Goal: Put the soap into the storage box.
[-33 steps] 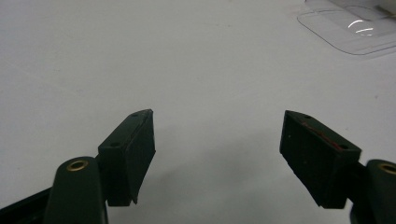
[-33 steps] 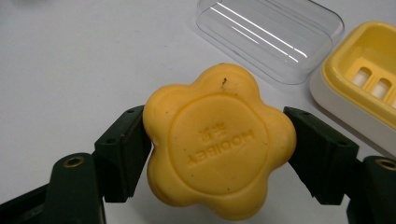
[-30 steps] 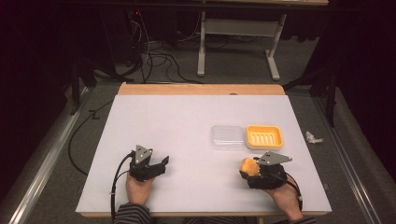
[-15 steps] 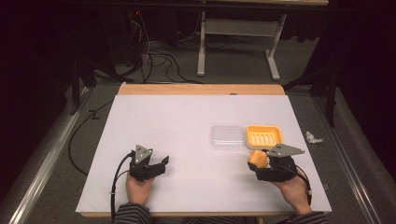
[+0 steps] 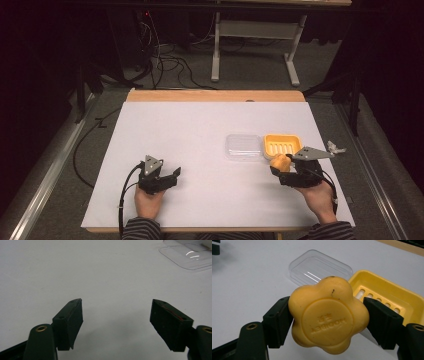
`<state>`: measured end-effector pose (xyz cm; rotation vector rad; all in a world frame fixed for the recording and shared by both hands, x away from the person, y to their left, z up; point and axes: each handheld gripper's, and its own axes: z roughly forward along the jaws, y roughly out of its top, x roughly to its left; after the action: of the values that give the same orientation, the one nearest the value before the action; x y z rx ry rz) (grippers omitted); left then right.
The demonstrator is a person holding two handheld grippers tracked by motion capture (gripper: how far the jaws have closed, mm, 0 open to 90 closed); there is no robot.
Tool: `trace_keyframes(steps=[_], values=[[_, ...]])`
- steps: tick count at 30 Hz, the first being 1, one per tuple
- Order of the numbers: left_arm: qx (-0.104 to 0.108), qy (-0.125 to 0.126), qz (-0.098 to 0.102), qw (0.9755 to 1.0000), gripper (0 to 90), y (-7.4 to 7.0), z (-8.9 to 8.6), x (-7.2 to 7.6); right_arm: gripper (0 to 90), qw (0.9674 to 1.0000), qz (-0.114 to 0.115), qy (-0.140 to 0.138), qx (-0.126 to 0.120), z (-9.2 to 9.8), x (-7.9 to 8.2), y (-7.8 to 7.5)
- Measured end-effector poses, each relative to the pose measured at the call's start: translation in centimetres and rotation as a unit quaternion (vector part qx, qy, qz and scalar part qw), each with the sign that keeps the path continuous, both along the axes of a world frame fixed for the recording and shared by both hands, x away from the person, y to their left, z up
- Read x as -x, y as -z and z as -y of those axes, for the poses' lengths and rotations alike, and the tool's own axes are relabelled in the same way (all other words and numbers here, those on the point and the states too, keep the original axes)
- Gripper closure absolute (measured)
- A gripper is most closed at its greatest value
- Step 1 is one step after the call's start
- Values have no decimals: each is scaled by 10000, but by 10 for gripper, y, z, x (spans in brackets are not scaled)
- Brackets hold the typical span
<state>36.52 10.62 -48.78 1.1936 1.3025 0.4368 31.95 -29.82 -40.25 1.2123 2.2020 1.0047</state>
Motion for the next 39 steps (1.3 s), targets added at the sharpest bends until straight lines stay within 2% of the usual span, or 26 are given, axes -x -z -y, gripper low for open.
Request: trace_keyframes(steps=[15,23,39], values=[[-24,-17,-24,10000,275,0,0,-1,279,9998,117,175,-57,11,-10,-15],[-4,-13,-7,10000,275,0,0,-1,281,9994,42,325,-133,17,-17,-18],[-34,-4,2,10000,273,0,0,0,282,9975,-59,677,-212,29,-45,-17]])
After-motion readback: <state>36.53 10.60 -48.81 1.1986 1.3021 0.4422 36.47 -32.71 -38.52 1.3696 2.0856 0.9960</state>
